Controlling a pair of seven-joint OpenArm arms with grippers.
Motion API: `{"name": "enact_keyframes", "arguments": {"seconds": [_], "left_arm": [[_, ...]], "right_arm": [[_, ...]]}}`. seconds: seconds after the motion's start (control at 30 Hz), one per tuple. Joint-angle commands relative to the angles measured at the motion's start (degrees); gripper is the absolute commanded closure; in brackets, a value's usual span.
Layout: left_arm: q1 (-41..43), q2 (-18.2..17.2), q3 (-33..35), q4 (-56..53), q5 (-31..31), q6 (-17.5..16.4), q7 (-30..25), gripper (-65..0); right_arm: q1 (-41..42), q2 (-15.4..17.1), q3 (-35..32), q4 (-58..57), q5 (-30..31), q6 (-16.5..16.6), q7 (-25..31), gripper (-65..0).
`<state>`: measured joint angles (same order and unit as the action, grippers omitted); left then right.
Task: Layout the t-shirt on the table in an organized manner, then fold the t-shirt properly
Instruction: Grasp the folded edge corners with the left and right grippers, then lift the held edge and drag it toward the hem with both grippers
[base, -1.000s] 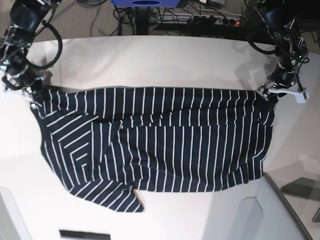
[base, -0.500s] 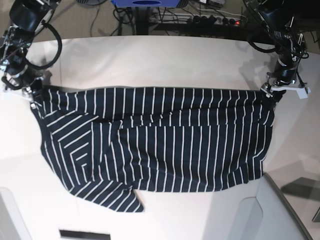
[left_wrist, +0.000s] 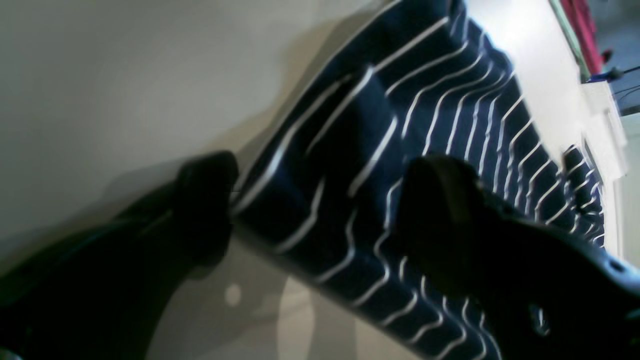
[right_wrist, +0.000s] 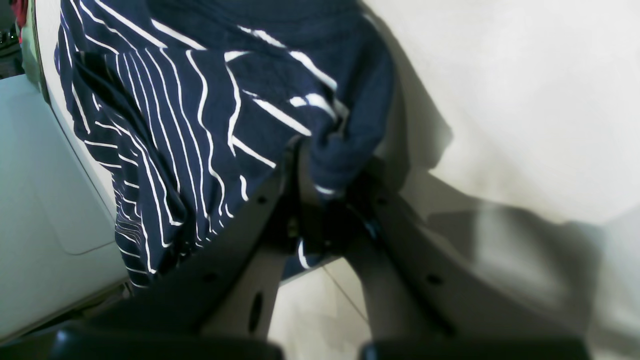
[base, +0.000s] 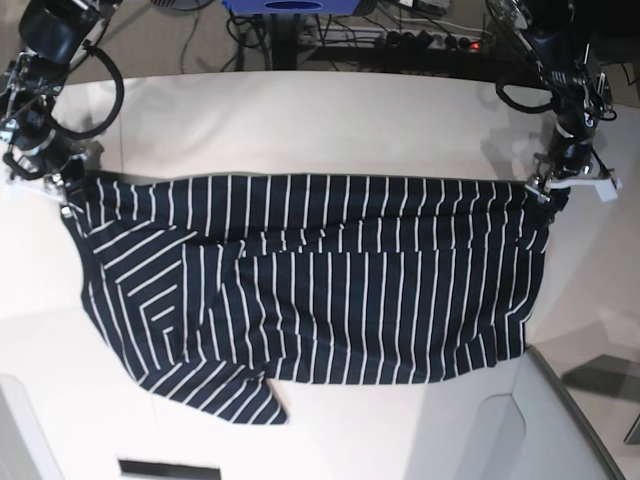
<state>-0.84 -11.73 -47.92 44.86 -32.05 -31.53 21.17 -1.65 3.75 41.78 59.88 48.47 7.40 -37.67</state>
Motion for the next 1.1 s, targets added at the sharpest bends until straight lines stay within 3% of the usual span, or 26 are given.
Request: {"name": "enact_keyframes", "arguments": {"seconds": [0.0, 0.13, 0.3, 0.37, 0.8, 0.93, 1.07], "left_arm": [[1.7, 1.3, 0.6, -2.1, 6.3, 5.2, 10.0, -50.0], [1.7, 1.1, 0.6, -2.1, 6.3, 5.2, 10.0, -48.1], [2.2, 1.1, 0.6, -2.1, 6.3, 5.2, 10.0, -29.6], [2.4, 1.1, 0.6, -2.1, 6.3, 5.2, 10.0, -25.3], [3.0, 0.0, -3.2, -2.1, 6.5, 5.2, 10.0, -24.7], [2.8, 0.2, -2.9, -2.1, 6.8, 5.2, 10.0, -21.9], [2.6, 0.3, -2.9, -2.1, 6.9, 5.2, 10.0, -4.9]], "right_arm": [[-0.2, 0.5, 0.2, 0.1, -1.7, -1.2, -0.4, 0.0], [-0.2, 0.6, 0.2, 0.1, -1.7, -1.2, -0.4, 0.0], [-0.1, 0.6, 0.2, 0.1, -1.7, -1.2, -0.4, 0.0], [-0.1, 0.6, 0.2, 0.1, -1.7, -1.2, -0.4, 0.0], [0.0, 1.7, 0.2, 0.0, -1.7, -1.2, -0.4, 0.0], [0.1, 1.7, 0.2, 0.0, -1.7, -1.2, -0.4, 0.0], [0.1, 1.5, 0.2, 0.0, -1.7, -1.2, -0.4, 0.0]]}}
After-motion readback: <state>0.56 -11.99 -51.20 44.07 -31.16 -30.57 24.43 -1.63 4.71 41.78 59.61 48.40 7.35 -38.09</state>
